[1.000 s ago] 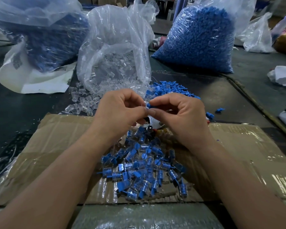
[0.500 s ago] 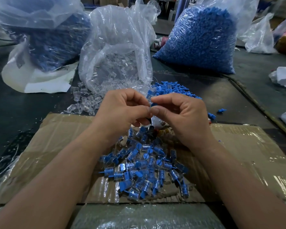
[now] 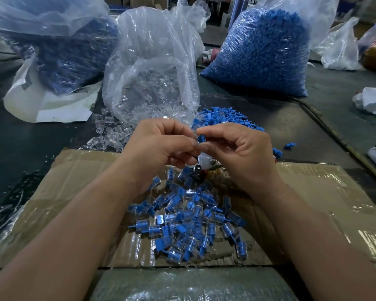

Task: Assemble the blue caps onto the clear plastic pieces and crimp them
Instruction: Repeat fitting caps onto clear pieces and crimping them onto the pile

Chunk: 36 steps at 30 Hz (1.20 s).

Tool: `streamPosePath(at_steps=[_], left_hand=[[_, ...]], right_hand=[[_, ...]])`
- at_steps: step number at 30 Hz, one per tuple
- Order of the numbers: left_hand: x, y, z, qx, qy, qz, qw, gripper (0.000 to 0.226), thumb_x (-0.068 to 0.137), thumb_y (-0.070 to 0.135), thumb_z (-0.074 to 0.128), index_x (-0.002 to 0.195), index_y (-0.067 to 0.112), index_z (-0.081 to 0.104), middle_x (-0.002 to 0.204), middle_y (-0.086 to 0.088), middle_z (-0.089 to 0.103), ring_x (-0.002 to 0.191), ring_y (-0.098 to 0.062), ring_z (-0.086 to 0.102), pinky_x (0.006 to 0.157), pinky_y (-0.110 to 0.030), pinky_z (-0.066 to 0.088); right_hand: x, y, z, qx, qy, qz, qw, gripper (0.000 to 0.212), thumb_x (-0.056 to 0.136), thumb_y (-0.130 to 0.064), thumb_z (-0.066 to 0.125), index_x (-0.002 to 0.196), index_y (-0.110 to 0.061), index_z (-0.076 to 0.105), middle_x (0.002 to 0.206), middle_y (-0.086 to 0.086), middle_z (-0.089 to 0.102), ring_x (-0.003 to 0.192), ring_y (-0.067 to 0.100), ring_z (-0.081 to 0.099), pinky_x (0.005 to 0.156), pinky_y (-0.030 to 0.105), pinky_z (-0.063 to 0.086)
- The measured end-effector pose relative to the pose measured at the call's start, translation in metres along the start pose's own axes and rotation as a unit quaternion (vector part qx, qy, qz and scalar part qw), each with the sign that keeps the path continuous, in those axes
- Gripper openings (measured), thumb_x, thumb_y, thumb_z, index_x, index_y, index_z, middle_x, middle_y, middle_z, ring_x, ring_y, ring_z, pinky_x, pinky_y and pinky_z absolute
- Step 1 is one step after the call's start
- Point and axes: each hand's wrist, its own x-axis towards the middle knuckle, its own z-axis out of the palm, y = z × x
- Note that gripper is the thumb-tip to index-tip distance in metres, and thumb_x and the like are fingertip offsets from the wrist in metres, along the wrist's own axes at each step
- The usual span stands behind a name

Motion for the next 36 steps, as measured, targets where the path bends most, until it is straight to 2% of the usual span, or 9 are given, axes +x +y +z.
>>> streamPosePath(at_steps=[6, 10, 12, 15, 24, 28, 32, 36], left_hand=[[0.0013, -0.0009, -0.0018, -0.014, -0.018, -0.023, 0.999, 0.017, 0.074, -0.003, 0.062, 0.065, 0.011, 0.065, 0.062, -0.011, 0.068, 0.05, -0.018, 0.063, 0.045, -0.02, 0.049], [0.0022, -0.001, -0.0012, -0.023, -0.009, -0.025, 0.999, 0.007, 0.065, 0.007, 0.068, 0.068, 0.01, 0.064, 0.059, -0.007, 0.066, 0.049, -0.016, 0.062, 0.045, -0.019, 0.048], [0.0016, -0.0005, -0.0015, -0.019, -0.009, -0.017, 1.0, 0.015, 0.056, 0.014, 0.069, 0.069, 0.01, 0.065, 0.058, -0.006, 0.066, 0.05, -0.015, 0.062, 0.045, -0.019, 0.049], [0.0007, 0.0002, -0.0014, -0.009, -0.009, -0.01, 1.0, 0.018, 0.052, 0.017, 0.069, 0.069, 0.011, 0.065, 0.059, -0.005, 0.067, 0.05, -0.015, 0.063, 0.046, -0.018, 0.049], [-0.0011, 0.0002, 0.001, -0.016, -0.007, -0.035, 0.999, 0.018, 0.057, 0.017, 0.068, 0.073, 0.009, 0.064, 0.065, -0.007, 0.07, 0.056, -0.016, 0.067, 0.047, -0.019, 0.051], [-0.0016, 0.0002, 0.0018, -0.021, -0.01, -0.037, 0.999, 0.007, 0.069, 0.007, 0.065, 0.074, 0.006, 0.061, 0.064, -0.009, 0.069, 0.054, -0.016, 0.066, 0.046, -0.02, 0.051], [-0.0014, 0.0002, 0.0013, -0.008, -0.006, -0.022, 1.0, 0.007, 0.068, 0.007, 0.065, 0.073, 0.007, 0.061, 0.062, -0.008, 0.069, 0.052, -0.015, 0.065, 0.046, -0.018, 0.05], [-0.0005, -0.0016, 0.0017, 0.006, 0.002, -0.013, 1.0, 0.009, 0.077, -0.002, 0.062, 0.073, 0.006, 0.06, 0.06, -0.008, 0.068, 0.05, -0.013, 0.064, 0.046, -0.018, 0.05]], right_hand=[[0.0006, 0.0021, -0.0022, -0.098, -0.004, -0.076, 0.992, 0.018, 0.076, -0.01, 0.069, 0.093, -0.003, 0.071, 0.084, 0.002, 0.068, 0.078, 0.009, 0.062, 0.072, 0.023, 0.051], [0.0002, 0.0028, -0.0012, -0.122, -0.007, -0.097, 0.988, 0.016, 0.078, -0.01, 0.068, 0.093, -0.002, 0.07, 0.086, 0.006, 0.069, 0.079, 0.009, 0.06, 0.072, 0.018, 0.049], [0.0001, 0.0031, -0.0012, -0.121, -0.012, -0.097, 0.988, 0.017, 0.079, -0.01, 0.067, 0.094, -0.003, 0.07, 0.086, 0.006, 0.069, 0.079, 0.008, 0.06, 0.072, 0.018, 0.049], [-0.0002, 0.0033, -0.0012, -0.126, -0.018, -0.102, 0.987, 0.018, 0.079, -0.008, 0.068, 0.095, -0.002, 0.07, 0.087, 0.007, 0.069, 0.081, 0.009, 0.059, 0.075, 0.016, 0.047], [-0.0002, 0.0009, -0.0003, -0.142, -0.007, -0.116, 0.983, 0.018, 0.078, -0.007, 0.069, 0.094, -0.001, 0.07, 0.087, 0.008, 0.07, 0.081, 0.012, 0.063, 0.076, 0.018, 0.049], [-0.0003, 0.0001, -0.0004, -0.137, -0.007, -0.109, 0.985, 0.018, 0.076, -0.009, 0.07, 0.093, -0.002, 0.07, 0.086, 0.007, 0.07, 0.079, 0.013, 0.063, 0.074, 0.022, 0.05], [-0.0002, 0.0, -0.0011, -0.134, -0.013, -0.103, 0.986, 0.018, 0.077, -0.01, 0.069, 0.094, -0.002, 0.07, 0.087, 0.006, 0.07, 0.081, 0.011, 0.063, 0.075, 0.023, 0.05], [0.0007, -0.0023, -0.0021, -0.136, -0.034, -0.094, 0.986, 0.019, 0.078, -0.012, 0.069, 0.095, -0.003, 0.07, 0.087, 0.004, 0.069, 0.08, 0.007, 0.061, 0.074, 0.019, 0.051]])
